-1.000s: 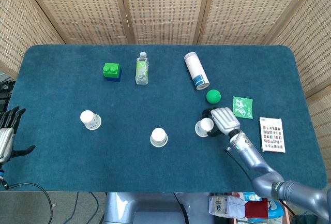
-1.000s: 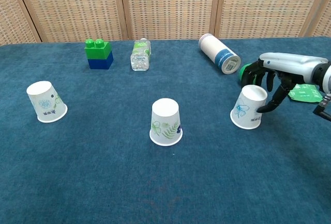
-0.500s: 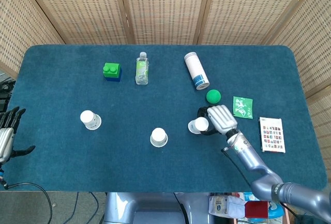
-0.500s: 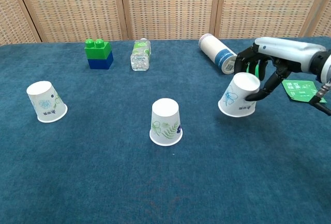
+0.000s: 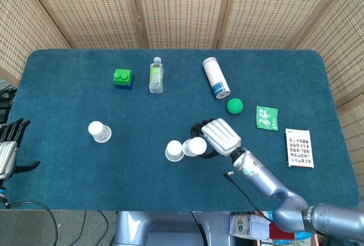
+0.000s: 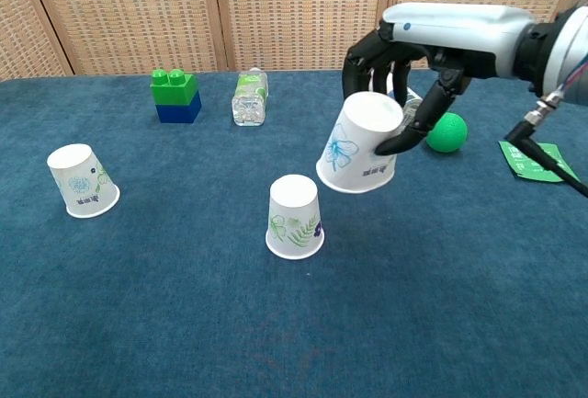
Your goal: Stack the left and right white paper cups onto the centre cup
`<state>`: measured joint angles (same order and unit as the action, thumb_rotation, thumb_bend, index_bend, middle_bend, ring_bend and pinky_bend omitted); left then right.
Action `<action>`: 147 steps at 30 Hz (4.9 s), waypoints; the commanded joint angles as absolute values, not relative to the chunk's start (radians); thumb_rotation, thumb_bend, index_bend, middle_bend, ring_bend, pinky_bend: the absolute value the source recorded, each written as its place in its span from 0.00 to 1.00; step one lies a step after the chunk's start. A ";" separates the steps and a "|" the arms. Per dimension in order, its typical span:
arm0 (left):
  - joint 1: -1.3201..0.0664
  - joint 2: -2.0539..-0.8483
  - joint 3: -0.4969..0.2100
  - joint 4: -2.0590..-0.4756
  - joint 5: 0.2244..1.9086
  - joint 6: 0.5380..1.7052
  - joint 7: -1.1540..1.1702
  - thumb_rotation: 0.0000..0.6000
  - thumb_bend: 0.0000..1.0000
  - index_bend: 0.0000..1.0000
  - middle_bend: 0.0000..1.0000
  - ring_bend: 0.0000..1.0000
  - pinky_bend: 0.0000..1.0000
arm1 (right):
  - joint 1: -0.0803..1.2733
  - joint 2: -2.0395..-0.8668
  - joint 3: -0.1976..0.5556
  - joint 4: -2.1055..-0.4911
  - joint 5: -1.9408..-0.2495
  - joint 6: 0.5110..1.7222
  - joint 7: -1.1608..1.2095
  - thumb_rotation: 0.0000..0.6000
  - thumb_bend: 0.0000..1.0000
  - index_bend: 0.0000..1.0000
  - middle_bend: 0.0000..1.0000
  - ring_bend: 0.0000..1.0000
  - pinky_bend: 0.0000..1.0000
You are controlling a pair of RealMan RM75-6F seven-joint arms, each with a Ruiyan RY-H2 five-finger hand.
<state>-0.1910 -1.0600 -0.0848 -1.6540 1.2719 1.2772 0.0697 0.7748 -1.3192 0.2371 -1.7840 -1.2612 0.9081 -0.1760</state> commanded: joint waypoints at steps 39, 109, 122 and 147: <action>-0.202 -1.048 -0.084 -1.644 1.263 1.247 0.034 1.00 0.18 0.00 0.00 0.00 0.00 | 0.978 -1.471 0.224 -1.762 -0.905 0.877 -0.489 1.00 0.15 0.25 0.13 0.09 0.17; -0.592 -1.469 -0.175 -1.350 1.014 0.994 0.394 1.00 0.21 0.47 0.49 0.49 0.48 | 0.222 -1.165 0.016 -1.436 -1.624 1.639 0.118 1.00 0.00 0.00 0.00 0.00 0.00; -0.596 -1.278 -0.227 -1.681 1.273 1.088 0.208 1.00 0.21 0.47 0.44 0.48 0.47 | 0.212 -1.173 0.037 -1.437 -1.630 1.626 0.111 1.00 0.00 0.00 0.00 0.00 0.00; -0.915 -1.322 -0.234 -1.795 1.168 0.802 0.448 1.00 0.21 0.47 0.39 0.43 0.42 | 0.195 -1.182 0.073 -1.428 -1.618 1.614 0.091 1.00 0.00 0.00 0.00 0.00 0.00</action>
<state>-0.9077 -1.3149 -0.2366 -1.8019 1.1753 0.8053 0.4416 0.1949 -1.1822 0.0731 -1.4281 -1.6182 1.6137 0.0912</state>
